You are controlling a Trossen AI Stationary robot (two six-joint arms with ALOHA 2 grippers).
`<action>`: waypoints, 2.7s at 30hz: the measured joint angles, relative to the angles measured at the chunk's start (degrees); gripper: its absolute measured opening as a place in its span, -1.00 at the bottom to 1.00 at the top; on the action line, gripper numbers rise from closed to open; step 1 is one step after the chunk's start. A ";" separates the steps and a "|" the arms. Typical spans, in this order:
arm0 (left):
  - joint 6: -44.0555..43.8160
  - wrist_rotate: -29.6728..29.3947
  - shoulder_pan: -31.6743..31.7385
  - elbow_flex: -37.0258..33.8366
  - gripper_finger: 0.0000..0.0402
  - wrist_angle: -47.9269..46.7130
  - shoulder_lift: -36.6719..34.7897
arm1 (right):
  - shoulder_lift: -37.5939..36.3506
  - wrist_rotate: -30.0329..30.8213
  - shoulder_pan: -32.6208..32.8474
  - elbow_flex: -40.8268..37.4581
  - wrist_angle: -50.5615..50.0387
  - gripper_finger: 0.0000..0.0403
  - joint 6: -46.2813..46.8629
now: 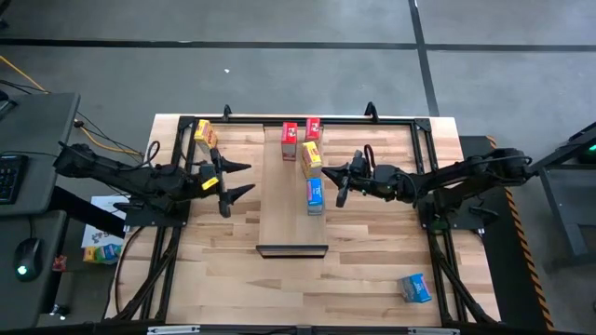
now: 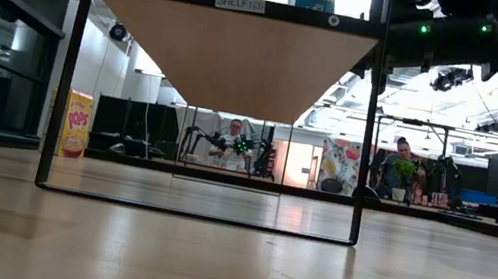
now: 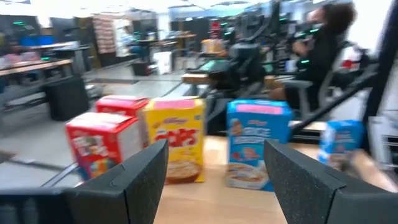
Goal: Stack cereal on shelf
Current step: Adjust the yellow cereal box on the shelf, then put the yellow cereal box on the shelf aligned with the other yellow cereal box
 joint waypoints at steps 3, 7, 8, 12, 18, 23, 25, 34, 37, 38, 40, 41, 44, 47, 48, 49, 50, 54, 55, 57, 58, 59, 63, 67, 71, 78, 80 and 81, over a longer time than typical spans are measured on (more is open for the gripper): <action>-0.56 -1.56 1.79 0.00 0.27 0.43 2.11 | 0.00 -0.27 0.09 0.00 0.00 -1.00 0.02; -2.23 -0.48 5.21 0.00 0.27 1.56 5.54 | 0.00 -1.57 0.09 0.00 0.00 -1.00 1.07; -2.65 0.20 6.11 0.00 0.27 2.49 6.53 | 0.00 -1.68 0.11 0.00 0.00 -1.00 1.07; -4.25 6.12 9.82 0.00 0.27 6.49 11.18 | 0.00 -1.36 0.11 0.00 0.23 -1.00 1.01; -5.82 13.44 13.18 0.69 0.26 14.28 19.88 | 0.00 -1.12 0.11 -0.02 0.52 -1.00 0.68; -5.99 13.51 14.27 4.11 0.16 11.64 23.43 | 0.00 -2.12 0.11 -0.01 0.80 -1.00 0.96; -5.54 13.51 14.25 5.13 0.12 10.54 23.30 | 0.00 -2.93 0.11 -0.01 0.80 -1.00 1.00; -4.97 13.47 14.25 5.80 0.08 1.82 14.36 | 0.00 -5.79 0.11 -0.02 0.69 -1.00 0.86; -4.97 13.37 14.04 5.79 0.08 -1.55 11.21 | 0.00 -6.59 0.11 -0.02 0.85 -1.00 0.45; -4.97 13.34 13.97 5.79 0.08 -2.40 10.27 | 0.00 -5.94 0.11 -0.02 1.04 -1.00 0.37; -4.97 13.36 13.93 5.79 0.08 -4.38 8.38 | 0.00 -5.18 0.13 -0.02 1.14 -1.00 -0.07; -4.97 13.36 13.92 5.79 0.08 -6.01 7.37 | 0.00 -5.08 0.13 -0.02 1.11 -1.00 -0.39; -5.02 12.09 13.92 5.79 0.07 -10.69 3.87 | -0.38 -5.01 0.13 -0.02 0.70 -1.00 -0.85; -4.59 4.92 13.92 5.56 0.07 -15.01 -0.11 | -2.48 -2.66 0.13 -0.02 -1.81 -1.00 -1.85; -4.12 0.94 14.00 5.27 0.07 -15.46 -1.16 | -3.28 -1.22 0.15 -0.02 -3.00 -1.00 -1.94; -3.31 -3.52 14.38 5.22 0.07 -16.44 -1.82 | -4.04 -0.01 0.15 -0.02 -4.23 -1.00 -1.67; -2.65 -7.88 14.87 5.44 0.07 -18.10 -2.29 | -4.76 1.13 0.13 -0.02 -5.51 -1.00 -1.25; -5.32 -12.90 18.61 8.37 0.10 -30.34 -1.79 | -6.35 3.21 0.11 -0.04 -9.21 -1.00 0.88; -6.41 -12.87 19.90 8.80 0.12 -32.64 -1.20 | -6.36 3.52 0.11 -0.04 -9.30 -1.00 1.01; -8.17 -12.89 22.81 9.46 0.17 -37.13 -0.02 | -6.36 4.07 0.13 -0.04 -9.54 -1.00 1.04; -9.00 -13.14 24.40 9.50 0.20 -39.41 0.45 | -6.36 4.12 0.11 -0.04 -9.81 -1.00 1.22; -10.29 -13.69 26.05 9.70 0.23 -41.62 0.74 | -6.36 4.13 0.11 -0.04 -10.21 -1.00 1.72; -14.67 -15.37 33.36 11.25 0.39 -49.03 1.66 | -6.36 4.22 0.11 -0.04 -11.94 -0.92 3.42; -17.07 -10.91 41.72 12.43 0.53 -53.69 2.03 | -6.36 4.87 0.07 -0.04 -13.31 -0.75 3.42; -17.49 -4.24 50.52 12.35 0.60 -56.46 3.52 | -6.36 5.01 0.07 -0.04 -13.27 -0.57 3.08; -17.54 4.09 64.16 12.35 0.61 -55.20 9.37 | -6.36 5.00 0.07 -0.04 -13.56 -0.45 2.99; -18.30 4.95 66.37 12.35 0.61 -54.36 10.70 | -6.36 5.00 0.07 -0.04 -13.70 -0.44 2.99; -18.85 4.44 66.43 12.35 0.61 -54.36 10.81 | -6.36 5.00 0.07 -0.04 -13.85 -0.44 2.99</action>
